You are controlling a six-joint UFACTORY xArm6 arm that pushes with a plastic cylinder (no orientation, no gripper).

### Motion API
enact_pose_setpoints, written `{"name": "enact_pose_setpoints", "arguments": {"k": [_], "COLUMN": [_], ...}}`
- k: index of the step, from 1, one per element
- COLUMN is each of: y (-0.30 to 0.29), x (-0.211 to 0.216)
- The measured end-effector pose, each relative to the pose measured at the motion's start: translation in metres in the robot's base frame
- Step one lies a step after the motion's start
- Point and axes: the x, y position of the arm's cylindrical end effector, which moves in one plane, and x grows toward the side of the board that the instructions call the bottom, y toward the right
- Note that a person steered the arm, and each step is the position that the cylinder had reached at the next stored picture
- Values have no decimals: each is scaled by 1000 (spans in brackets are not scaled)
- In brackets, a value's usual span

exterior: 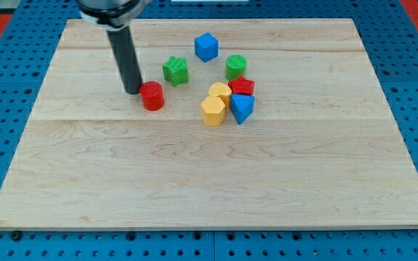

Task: Place the red circle to the center of the board

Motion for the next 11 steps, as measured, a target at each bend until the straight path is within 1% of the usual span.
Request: {"name": "enact_pose_setpoints", "arguments": {"k": [3, 4, 5, 6, 8, 9, 10, 11], "y": [14, -12, -38, -21, 43, 59, 61, 11], "x": [11, 12, 40, 42, 25, 21, 21, 21]}}
